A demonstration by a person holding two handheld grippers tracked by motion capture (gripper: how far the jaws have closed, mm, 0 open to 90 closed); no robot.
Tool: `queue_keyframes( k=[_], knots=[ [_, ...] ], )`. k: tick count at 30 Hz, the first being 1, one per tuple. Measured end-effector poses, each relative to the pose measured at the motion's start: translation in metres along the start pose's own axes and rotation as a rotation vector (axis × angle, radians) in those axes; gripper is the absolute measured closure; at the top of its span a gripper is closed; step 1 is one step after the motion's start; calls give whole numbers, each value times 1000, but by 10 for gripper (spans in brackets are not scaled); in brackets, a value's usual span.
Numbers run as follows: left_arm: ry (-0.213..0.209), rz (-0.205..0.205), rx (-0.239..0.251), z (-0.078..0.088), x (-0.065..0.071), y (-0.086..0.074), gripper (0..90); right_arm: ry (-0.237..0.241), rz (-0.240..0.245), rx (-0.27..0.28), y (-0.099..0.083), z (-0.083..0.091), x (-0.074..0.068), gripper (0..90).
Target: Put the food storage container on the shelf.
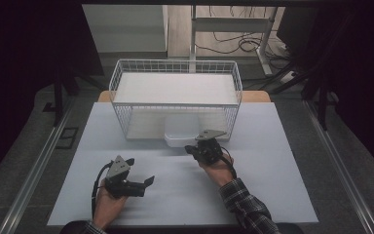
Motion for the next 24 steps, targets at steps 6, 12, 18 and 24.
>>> queue_keyframes(
  k=[6,12,18,24],
  knots=[
    [-33,-19,4,-4,0,-2,0,-23,21,-10,7,-14,-2,891],
    [-19,-55,-5,-7,4,-2,0,-37,19,-14,13,-23,2,891],
    [-20,-39,32,-4,0,-1,2,-48,6,-13,19,-31,5,891],
    [-27,-1,40,0,-3,-1,4,-63,2,-12,26,-41,10,891]
  ],
)
Point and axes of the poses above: each handheld gripper's, and its own axes: z roughly backward along the jaws, y roughly out of its top, x roughly to its right, the point moved 1 cm from there along -z, roughly forward along the jaws, and after that the axes turned 12 degrees about -y, right-handed, at the moved point
